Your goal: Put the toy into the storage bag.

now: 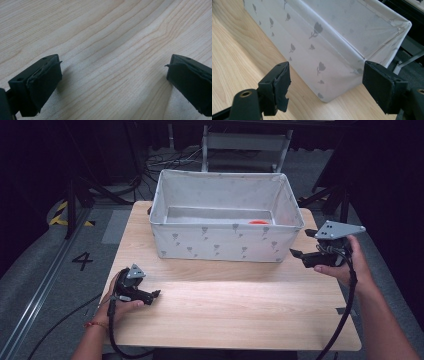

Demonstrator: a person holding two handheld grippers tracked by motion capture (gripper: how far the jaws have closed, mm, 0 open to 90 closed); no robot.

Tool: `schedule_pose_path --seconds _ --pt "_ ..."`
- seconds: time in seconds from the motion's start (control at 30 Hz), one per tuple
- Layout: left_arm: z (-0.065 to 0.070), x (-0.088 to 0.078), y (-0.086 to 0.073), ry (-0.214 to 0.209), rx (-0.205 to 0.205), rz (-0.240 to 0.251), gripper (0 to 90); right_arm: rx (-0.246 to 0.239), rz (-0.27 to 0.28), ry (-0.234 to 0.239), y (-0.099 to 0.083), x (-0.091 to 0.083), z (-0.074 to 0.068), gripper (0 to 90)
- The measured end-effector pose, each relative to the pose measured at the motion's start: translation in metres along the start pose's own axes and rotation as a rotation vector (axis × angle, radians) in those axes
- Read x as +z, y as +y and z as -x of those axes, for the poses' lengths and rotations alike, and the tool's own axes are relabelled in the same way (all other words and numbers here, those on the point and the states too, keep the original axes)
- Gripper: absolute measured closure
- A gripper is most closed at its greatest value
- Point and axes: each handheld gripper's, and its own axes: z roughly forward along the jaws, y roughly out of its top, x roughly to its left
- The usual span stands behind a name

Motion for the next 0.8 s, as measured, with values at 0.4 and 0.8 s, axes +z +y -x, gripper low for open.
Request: schedule_pose_path --seconds 0.4,0.8 --pt "0.000 0.000 0.000 0.000 -0.001 0.001 0.2 0.011 -0.058 -0.029 -0.041 0.009 -0.005 22.6" --pt "0.000 0.000 0.000 0.000 -0.003 0.000 0.2 0.010 -0.127 -0.030 -0.073 0.029 -0.017 20.0"
